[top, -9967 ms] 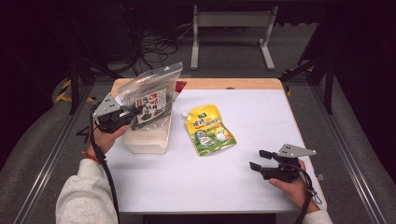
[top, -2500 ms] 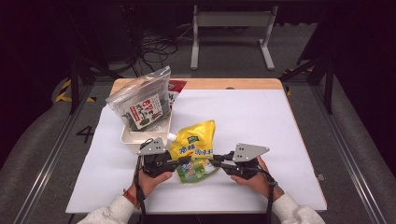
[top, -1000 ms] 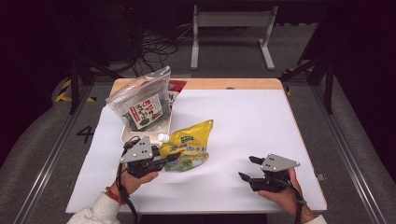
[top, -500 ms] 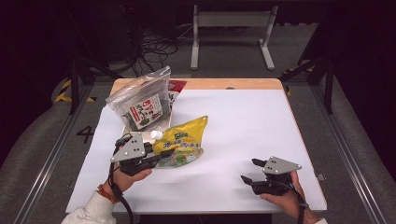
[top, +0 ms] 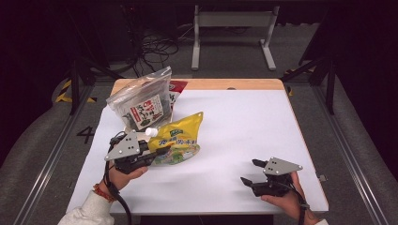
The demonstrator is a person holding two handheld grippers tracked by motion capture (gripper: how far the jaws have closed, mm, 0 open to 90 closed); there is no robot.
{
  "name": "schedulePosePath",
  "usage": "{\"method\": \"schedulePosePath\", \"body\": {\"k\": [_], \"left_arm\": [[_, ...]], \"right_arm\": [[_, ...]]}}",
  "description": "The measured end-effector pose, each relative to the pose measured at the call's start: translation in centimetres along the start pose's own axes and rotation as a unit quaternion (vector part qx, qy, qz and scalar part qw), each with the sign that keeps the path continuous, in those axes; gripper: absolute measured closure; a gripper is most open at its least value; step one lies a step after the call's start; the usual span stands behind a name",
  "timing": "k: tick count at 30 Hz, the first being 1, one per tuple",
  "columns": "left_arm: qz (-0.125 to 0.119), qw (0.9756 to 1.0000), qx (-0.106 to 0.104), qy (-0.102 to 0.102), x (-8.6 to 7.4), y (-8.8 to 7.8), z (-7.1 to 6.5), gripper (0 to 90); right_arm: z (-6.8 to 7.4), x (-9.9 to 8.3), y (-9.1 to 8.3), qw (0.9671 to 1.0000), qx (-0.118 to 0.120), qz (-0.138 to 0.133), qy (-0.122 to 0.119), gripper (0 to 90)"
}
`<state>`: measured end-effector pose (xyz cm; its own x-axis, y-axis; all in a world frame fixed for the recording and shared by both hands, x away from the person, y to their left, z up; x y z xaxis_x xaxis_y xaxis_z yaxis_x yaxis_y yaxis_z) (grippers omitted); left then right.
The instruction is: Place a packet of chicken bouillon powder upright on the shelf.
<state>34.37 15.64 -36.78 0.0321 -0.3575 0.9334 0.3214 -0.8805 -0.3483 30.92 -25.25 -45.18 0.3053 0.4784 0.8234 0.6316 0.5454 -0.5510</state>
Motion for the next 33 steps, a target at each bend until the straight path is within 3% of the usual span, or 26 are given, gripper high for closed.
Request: {"method": "schedulePosePath", "body": {"k": [13, 23, 33], "left_arm": [[-0.005, 0.9999, 0.011, 0.002, 0.3, -0.9, 0.6, 82.3], [-0.008, 0.9991, 0.041, 0.005, 0.4, -1.7, 1.5, 82.2], [-0.01, 0.9984, 0.056, 0.003, 0.3, -2.6, 2.3, 82.2]], "right_arm": [[0.0, 0.1, 0.0, 0.9999, 0.003, -0.01, 0.001, 18.8], [0.0, 0.2, 0.1, 0.9999, -0.002, -0.011, -0.003, 13.7], [0.2, 0.2, 0.1, 0.9999, -0.003, -0.012, -0.006, 9.9]]}}
Point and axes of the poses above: each handheld gripper's, and its own axes: y roughly forward along the jaws, x roughly out of its top, z roughly to its left, the point moved 2 cm from there along y, roughly forward along the jaws, and after that the axes turned 5 degrees about -x, right-handed, at the moved point
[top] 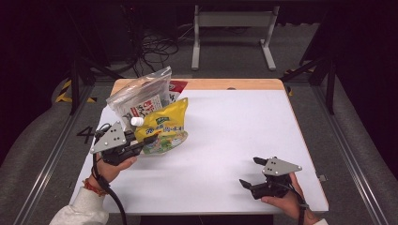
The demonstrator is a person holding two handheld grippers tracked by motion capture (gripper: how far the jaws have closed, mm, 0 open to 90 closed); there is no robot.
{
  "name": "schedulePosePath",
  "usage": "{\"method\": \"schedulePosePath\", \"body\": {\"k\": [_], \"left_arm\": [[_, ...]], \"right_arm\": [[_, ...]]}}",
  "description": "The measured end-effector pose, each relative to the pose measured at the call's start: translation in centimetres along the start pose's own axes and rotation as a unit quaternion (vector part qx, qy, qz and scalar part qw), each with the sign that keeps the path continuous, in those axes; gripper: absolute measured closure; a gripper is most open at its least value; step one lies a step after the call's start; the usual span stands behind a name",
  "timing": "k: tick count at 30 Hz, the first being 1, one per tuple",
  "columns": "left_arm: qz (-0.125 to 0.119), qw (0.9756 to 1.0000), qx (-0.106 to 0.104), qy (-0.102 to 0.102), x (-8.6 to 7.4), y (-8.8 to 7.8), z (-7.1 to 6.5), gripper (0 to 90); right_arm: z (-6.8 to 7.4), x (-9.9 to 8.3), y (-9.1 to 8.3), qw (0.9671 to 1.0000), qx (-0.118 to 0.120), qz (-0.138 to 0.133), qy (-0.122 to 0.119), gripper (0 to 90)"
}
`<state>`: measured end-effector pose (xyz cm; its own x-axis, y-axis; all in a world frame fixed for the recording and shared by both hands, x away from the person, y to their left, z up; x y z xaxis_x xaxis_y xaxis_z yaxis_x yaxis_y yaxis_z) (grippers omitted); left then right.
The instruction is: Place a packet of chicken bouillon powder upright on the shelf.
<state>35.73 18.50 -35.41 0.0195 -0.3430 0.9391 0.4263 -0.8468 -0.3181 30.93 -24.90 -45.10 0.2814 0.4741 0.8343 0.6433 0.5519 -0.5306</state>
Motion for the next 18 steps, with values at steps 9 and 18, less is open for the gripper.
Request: {"method": "schedulePosePath", "body": {"k": [9, 18], "left_arm": [[-0.005, 0.9999, 0.012, -0.004, -0.3, -0.7, 1.4, 82.2], [-0.016, 0.9998, 0.01, -0.008, -0.2, -1.4, 2.1, 82.3]], "right_arm": [[0.3, -0.1, 0.2, 1.0, -0.001, 0.006, -0.006, 9.9], [0.6, -0.1, 0.4, 0.9999, 0.004, 0.01, -0.01, 10.1]]}}
Point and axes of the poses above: each handheld gripper's, and its own axes: y roughly forward along the jaws, x roughly out of its top, z roughly to its left, the point moved 2 cm from there along y, roughly forward along the jaws, and after that the axes turned 5 degrees about -x, right-handed, at the moved point
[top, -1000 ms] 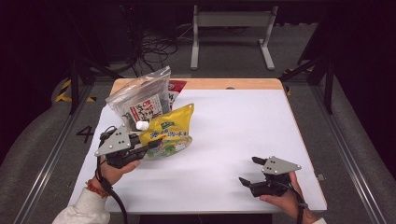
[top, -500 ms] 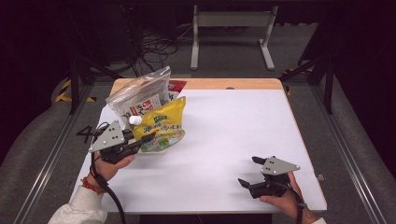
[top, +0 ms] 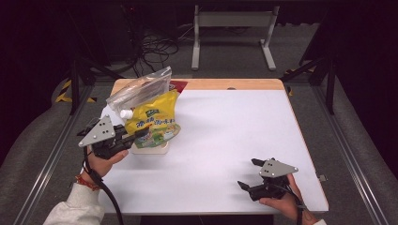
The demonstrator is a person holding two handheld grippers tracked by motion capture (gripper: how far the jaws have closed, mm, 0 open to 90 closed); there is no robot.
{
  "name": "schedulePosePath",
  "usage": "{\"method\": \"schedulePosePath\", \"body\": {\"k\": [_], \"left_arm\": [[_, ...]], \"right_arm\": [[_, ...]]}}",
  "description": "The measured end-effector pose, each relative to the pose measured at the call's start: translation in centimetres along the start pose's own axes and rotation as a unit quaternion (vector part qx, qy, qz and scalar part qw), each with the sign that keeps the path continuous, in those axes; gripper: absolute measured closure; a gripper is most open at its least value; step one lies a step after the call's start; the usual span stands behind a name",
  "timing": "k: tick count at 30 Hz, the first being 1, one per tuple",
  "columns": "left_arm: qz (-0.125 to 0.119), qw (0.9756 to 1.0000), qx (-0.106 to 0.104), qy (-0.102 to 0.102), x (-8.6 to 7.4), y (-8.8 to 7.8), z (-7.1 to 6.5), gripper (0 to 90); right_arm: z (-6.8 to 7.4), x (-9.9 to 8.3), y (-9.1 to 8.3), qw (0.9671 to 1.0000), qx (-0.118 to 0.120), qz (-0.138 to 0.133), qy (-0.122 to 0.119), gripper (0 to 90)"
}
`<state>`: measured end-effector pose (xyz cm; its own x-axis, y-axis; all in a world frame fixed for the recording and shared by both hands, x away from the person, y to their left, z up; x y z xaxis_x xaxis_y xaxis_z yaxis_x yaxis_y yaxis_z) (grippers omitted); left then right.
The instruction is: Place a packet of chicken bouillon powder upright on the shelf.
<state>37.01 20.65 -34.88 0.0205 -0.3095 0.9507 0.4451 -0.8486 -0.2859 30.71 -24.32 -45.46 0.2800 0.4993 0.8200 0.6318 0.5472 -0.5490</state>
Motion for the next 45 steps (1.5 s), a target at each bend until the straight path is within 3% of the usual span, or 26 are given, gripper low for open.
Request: {"method": "schedulePosePath", "body": {"k": [14, 17, 19, 23, 45], "left_arm": [[0.001, 1.0, 0.005, 0.006, -0.2, -0.6, 1.2, 82.2], [0.009, 0.9998, 0.014, 0.014, -0.2, -0.6, 1.5, 82.3], [0.008, 0.9999, 0.008, 0.007, -0.4, -0.5, 1.6, 82.4], [0.02, 0.9997, 0.007, 0.013, -0.7, -0.3, 1.8, 82.4], [0.06, 0.9981, -0.005, -0.014, -3.6, -0.1, 3.1, 82.7]], "right_arm": [[0.5, -0.3, 0.5, 0.9998, 0.011, 0.016, -0.011, 10.8], [0.6, -0.3, 0.6, 0.9997, 0.013, 0.018, -0.011, 10.8], [0.6, -0.3, 0.6, 0.9997, 0.014, 0.019, -0.011, 10.9], [0.7, -0.3, 0.7, 0.9996, 0.014, 0.02, -0.012, 11.0], [0.8, -0.3, 0.7, 0.9995, 0.017, 0.021, -0.015, 11.1]]}}
Point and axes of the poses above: each handheld gripper's, and its own axes: y roughly forward along the jaws, x roughly out of its top, z roughly to its left, the point moved 2 cm from there along y, roughly forward along the jaws, and after that the axes turned 5 degrees about -x, right-handed, at the moved point
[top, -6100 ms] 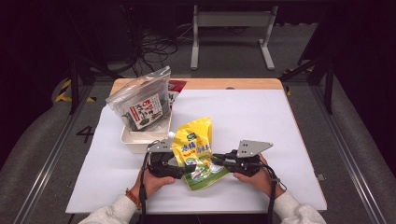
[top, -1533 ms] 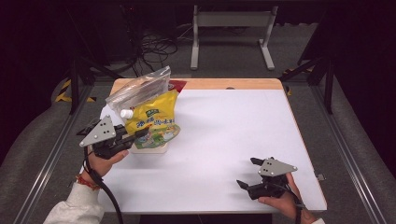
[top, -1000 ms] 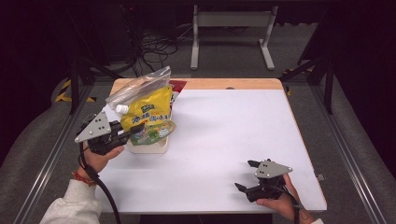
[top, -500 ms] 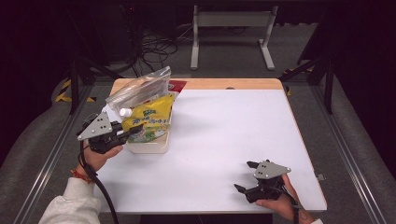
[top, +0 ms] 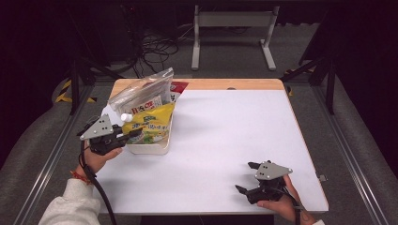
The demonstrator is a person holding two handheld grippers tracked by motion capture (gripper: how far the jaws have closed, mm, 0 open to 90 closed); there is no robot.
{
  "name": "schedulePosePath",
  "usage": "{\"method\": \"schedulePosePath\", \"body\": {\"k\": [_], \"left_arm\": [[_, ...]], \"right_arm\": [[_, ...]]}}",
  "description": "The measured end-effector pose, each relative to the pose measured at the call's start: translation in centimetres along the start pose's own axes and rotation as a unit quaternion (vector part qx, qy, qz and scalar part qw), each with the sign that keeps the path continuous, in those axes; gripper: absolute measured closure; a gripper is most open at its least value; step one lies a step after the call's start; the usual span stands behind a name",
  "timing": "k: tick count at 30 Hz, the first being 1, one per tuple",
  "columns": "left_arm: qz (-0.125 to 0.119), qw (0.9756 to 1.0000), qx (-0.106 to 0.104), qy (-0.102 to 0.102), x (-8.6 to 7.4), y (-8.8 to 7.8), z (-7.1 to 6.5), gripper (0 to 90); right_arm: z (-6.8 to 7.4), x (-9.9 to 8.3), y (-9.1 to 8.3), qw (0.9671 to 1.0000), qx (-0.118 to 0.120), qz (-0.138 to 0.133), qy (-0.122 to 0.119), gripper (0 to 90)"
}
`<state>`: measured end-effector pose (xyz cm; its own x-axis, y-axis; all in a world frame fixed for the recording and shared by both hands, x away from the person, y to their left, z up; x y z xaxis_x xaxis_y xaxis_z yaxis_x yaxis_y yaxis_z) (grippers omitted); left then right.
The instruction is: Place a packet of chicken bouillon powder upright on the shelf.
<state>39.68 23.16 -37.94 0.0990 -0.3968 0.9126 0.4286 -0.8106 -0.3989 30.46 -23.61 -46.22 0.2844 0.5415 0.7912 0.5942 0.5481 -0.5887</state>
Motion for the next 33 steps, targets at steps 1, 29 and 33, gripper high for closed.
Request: {"method": "schedulePosePath", "body": {"k": [1, 29, 33], "left_arm": [[0.002, 1.0, 0.0, 0.0, -0.1, 0.0, 0.0, 82.7], [0.021, 0.9989, 0.008, -0.041, -2.7, 0.7, 1.0, 82.7], [0.026, 0.9987, 0.01, -0.042, -3.0, 0.7, 1.1, 82.8]], "right_arm": [[0.0, 0.0, 0.0, 1.0, 0.0, 0.0, 0.0, 11.1], [0.2, 0.0, 0.2, 1.0, 0.005, 0.006, -0.005, 11.3], [0.2, 0.0, 0.2, 1.0, 0.005, 0.006, -0.005, 11.3]]}}
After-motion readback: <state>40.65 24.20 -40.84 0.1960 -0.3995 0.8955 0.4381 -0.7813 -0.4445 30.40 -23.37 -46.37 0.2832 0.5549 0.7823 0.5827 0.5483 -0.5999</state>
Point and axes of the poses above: each handheld gripper's, and its own axes: y roughly forward along the jaws, x roughly out of its top, z roughly to its left, the point moved 2 cm from there along y, roughly forward along the jaws, and after that the axes turned 5 degrees about -x, right-handed, at the moved point
